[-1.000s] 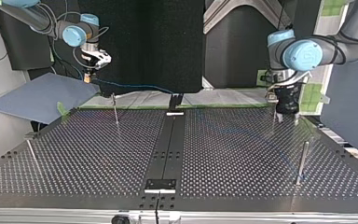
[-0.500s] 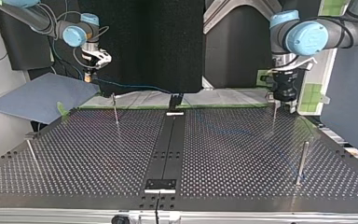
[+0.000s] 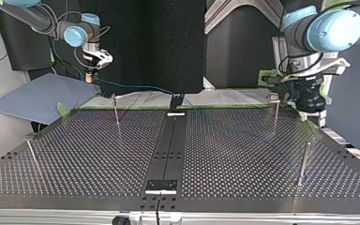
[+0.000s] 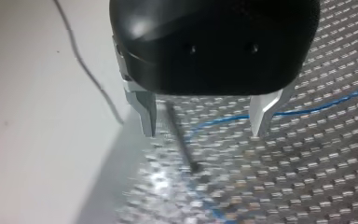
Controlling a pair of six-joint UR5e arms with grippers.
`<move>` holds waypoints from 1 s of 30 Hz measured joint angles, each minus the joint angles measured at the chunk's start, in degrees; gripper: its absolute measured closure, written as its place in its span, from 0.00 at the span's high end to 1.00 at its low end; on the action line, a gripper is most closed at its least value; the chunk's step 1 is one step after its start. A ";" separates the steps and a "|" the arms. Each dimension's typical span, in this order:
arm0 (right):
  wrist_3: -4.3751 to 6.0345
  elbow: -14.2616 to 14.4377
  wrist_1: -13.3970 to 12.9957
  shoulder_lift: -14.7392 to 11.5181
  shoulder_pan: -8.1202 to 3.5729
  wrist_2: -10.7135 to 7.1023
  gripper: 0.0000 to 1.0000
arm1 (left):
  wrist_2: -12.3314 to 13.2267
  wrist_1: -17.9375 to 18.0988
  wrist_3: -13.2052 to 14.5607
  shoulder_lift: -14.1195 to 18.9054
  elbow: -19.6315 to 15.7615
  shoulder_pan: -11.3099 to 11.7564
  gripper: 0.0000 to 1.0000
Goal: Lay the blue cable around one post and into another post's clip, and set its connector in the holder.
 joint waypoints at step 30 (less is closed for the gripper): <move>0.53 0.00 0.02 0.00 0.39 -1.31 0.00 | 1.60 -14.80 14.82 3.42 14.81 -0.96 0.98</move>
